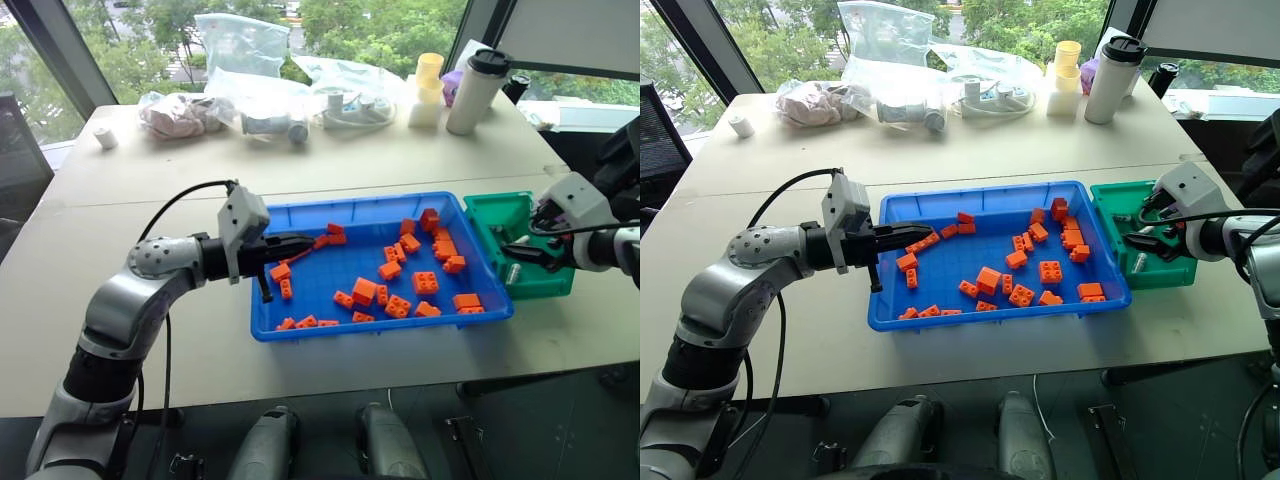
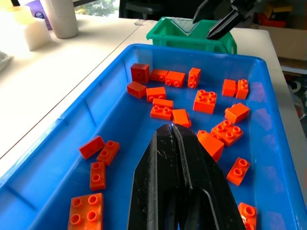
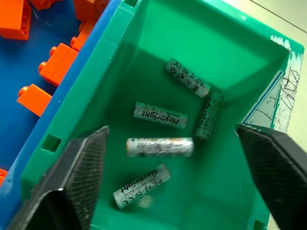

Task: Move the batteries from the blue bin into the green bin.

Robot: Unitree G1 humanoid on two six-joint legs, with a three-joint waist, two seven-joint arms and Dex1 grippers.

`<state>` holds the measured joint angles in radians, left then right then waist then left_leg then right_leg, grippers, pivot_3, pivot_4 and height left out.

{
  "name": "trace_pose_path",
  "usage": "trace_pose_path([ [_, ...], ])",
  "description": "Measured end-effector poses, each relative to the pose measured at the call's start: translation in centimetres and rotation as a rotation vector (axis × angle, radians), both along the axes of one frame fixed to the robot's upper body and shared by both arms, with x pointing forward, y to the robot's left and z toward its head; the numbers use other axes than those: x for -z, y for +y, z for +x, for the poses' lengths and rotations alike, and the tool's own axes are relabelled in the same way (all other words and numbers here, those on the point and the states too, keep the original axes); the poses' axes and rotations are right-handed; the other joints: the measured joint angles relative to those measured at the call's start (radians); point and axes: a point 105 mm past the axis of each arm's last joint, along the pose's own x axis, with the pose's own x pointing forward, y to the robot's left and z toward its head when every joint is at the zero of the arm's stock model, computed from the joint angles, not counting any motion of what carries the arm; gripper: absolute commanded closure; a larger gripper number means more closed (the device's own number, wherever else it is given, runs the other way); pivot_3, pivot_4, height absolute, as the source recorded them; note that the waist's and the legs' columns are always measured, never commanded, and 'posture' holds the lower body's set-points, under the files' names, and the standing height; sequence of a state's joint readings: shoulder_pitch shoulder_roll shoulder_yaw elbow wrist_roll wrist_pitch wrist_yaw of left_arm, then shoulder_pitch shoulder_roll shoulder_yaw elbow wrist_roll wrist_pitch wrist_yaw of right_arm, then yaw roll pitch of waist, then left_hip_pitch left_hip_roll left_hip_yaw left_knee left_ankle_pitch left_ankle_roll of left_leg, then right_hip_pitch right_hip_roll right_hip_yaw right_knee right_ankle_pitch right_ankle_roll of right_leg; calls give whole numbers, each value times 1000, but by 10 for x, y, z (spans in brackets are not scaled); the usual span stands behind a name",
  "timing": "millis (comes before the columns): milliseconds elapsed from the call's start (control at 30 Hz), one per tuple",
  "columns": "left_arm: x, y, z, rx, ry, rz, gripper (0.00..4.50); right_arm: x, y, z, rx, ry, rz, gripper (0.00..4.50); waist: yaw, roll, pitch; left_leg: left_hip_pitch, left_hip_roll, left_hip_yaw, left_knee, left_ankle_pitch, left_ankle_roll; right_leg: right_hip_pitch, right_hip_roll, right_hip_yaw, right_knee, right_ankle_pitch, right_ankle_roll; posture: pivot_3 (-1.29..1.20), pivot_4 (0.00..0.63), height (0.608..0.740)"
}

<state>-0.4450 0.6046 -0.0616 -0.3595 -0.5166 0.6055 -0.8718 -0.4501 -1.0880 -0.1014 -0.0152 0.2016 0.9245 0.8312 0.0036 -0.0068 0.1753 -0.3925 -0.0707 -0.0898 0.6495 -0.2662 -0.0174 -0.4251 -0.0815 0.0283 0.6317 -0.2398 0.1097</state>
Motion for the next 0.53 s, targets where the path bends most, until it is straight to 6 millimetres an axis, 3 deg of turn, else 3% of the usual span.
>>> trace_pose_path([
  [167, -2, 1, -2, 12, 17, -16, 4500, -19, 3, 1, -25, -57, 8, 38, 2, 0, 0, 0, 0, 0, 0, 0, 0, 0, 0, 0, 0, 0, 0, 0, 150, 740],
  [267, -4, 4, -2, 15, 19, -15, 4500, -34, 16, -2, -106, -94, 19, 38, 2, 0, 0, 0, 0, 0, 0, 0, 0, 0, 0, 0, 0, 0, 0, 0, 150, 740],
  [400, -8, 6, -3, 27, 10, -6, 4500, -44, 56, -19, -332, -92, 67, 38, 2, 0, 0, 0, 0, -1, 0, 0, 0, 0, 0, 0, 0, 0, 0, 0, 150, 740],
  [533, -9, 8, -5, 47, 8, 16, 4500, -34, 98, -49, -559, -5, 88, 38, 6, 0, 0, 0, 0, -1, 1, 0, 0, 0, 0, 0, 0, 0, 0, 0, 150, 740],
])
